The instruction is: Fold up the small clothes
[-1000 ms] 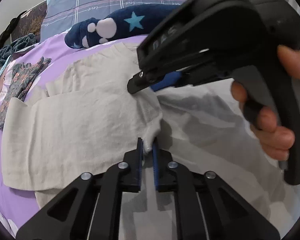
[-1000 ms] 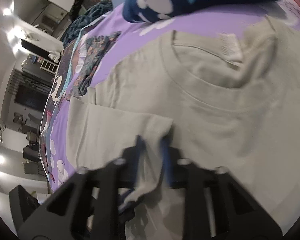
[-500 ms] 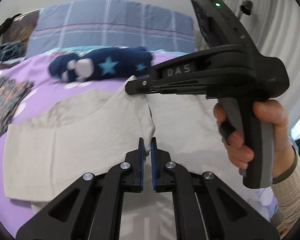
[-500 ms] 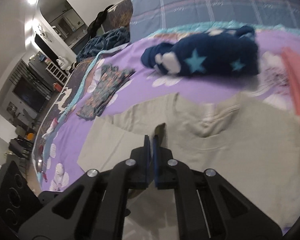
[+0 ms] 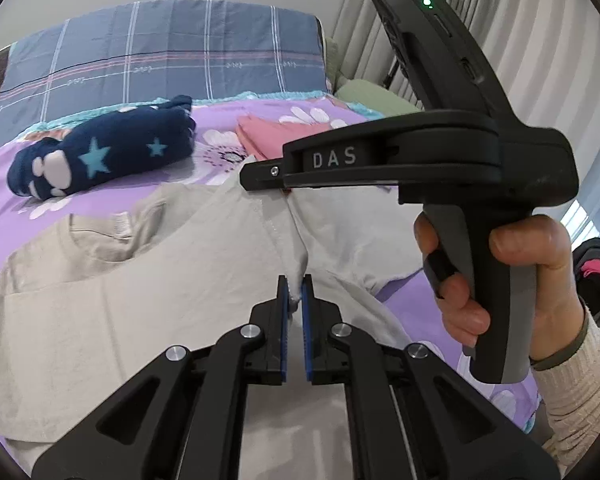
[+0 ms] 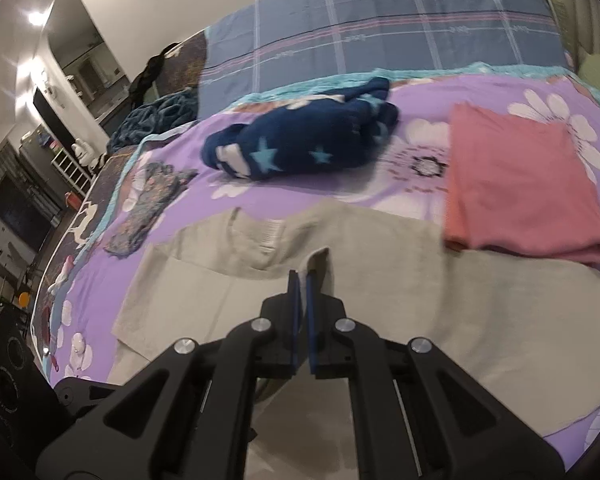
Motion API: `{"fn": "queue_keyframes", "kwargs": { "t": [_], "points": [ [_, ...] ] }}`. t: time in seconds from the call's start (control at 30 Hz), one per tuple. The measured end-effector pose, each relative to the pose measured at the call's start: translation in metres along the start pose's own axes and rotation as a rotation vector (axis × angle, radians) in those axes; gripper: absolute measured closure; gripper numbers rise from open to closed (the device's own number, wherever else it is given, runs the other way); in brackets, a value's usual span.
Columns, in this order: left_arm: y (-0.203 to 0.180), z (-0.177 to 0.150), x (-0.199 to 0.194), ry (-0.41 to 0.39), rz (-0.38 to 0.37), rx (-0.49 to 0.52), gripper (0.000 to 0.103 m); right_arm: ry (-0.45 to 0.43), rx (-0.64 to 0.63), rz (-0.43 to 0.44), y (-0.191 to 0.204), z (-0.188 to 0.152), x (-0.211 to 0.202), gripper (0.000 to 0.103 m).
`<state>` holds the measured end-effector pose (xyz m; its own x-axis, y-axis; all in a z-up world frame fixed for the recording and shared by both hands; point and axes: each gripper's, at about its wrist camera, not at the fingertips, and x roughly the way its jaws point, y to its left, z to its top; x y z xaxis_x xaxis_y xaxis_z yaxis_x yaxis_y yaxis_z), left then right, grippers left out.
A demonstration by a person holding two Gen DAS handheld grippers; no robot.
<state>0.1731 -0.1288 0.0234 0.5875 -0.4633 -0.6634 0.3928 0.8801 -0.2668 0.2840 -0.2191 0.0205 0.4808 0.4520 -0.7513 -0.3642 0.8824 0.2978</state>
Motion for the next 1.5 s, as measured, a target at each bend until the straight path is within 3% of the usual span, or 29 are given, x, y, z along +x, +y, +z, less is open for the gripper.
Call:
{"fn": "queue_keyframes", "kwargs": {
  "t": [0.33, 0.47, 0.67, 0.8, 0.97, 1.03, 1.1, 1.33, 1.4, 1.5],
  "points": [
    [-0.016, -0.014, 0.044, 0.093, -0.006, 0.022, 0.097, 0.021, 0.075, -0.013, -0.046, -0.022, 0.013, 0.099],
    [-0.011, -0.022, 0.066, 0.143, 0.011, 0.015, 0.097, 0.027, 0.068, -0.074, -0.056, -0.029, 0.023, 0.099],
    [0.0, -0.031, 0.071, 0.179, 0.006, -0.034, 0.088, 0.052, 0.129, -0.072, -0.077, -0.045, 0.028, 0.099],
    [-0.006, -0.033, 0.064, 0.18, -0.004, -0.018, 0.088, 0.046, 0.091, -0.067, -0.066, -0.051, 0.024, 0.095],
    [-0.018, -0.04, 0.068, 0.199, -0.025, 0.019, 0.085, 0.082, 0.056, -0.032, -0.05, -0.056, 0.032, 0.078],
    [-0.016, -0.045, 0.067, 0.194, 0.001, 0.031, 0.078, 0.113, 0.063, -0.047, -0.05, -0.063, 0.04, 0.073],
    [-0.008, -0.049, 0.065, 0.197, 0.026, 0.023, 0.078, 0.133, 0.051, -0.071, -0.051, -0.07, 0.048, 0.073],
    [0.032, -0.051, 0.07, 0.246, 0.055, -0.128, 0.078, 0.074, 0.032, -0.119, -0.044, -0.079, 0.029, 0.07],
    [0.033, -0.05, 0.067, 0.239, 0.056, -0.138, 0.078, 0.002, 0.033, -0.178, -0.052, -0.079, 0.002, 0.052],
    [0.025, -0.047, 0.058, 0.209, 0.046, -0.116, 0.078, -0.114, 0.034, -0.335, -0.078, -0.08, -0.042, 0.044]
  ]
}}
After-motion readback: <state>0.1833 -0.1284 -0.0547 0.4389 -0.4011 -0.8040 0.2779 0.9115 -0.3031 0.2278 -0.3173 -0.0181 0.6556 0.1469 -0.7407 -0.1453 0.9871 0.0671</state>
